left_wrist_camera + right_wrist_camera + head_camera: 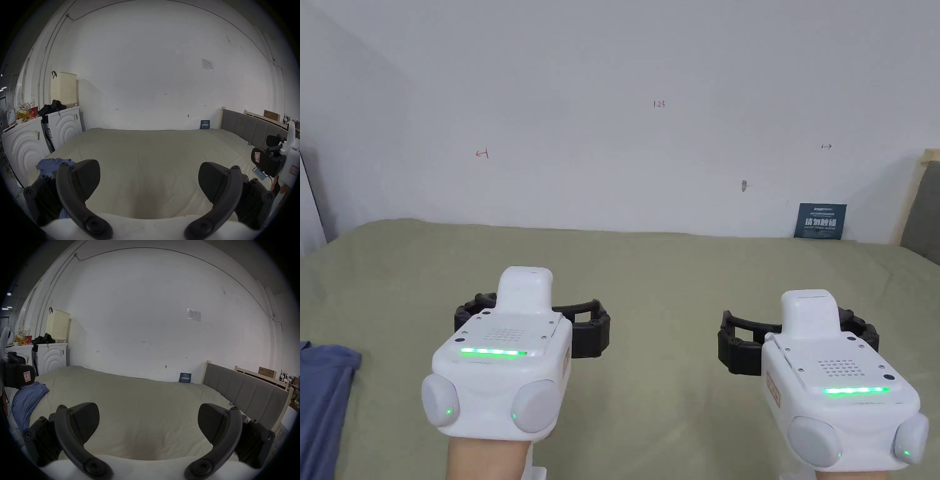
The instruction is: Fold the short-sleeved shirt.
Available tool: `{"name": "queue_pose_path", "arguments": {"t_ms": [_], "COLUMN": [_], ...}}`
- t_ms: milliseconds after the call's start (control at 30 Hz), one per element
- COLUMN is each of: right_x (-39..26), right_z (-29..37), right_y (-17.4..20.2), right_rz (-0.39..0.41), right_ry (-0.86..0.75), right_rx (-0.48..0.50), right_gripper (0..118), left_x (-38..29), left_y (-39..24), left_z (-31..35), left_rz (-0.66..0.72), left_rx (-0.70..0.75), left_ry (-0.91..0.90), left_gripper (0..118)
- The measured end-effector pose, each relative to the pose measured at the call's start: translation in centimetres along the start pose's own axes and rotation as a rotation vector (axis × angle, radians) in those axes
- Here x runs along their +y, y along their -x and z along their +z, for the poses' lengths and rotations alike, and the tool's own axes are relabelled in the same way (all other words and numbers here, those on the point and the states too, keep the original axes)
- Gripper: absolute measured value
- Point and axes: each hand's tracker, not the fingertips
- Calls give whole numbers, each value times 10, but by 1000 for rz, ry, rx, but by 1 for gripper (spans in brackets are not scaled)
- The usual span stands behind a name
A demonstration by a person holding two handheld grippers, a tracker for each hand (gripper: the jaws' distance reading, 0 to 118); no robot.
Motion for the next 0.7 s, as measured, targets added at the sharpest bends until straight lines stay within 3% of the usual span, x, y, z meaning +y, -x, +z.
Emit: {"name": "queue_pose_path", "arguments": {"t_ms": [700], "right_x": [-1], "right_z": [-1], "right_y": [0], "right_rz": [10], "right_ry": [2], "right_rx": [3], "right_gripper": [118], "left_x": [-1], "left_y": [1], "left_z": [1], "left_rz": [0], "left_rx": [3], "left_ry": [10], "left_gripper": [118]}}
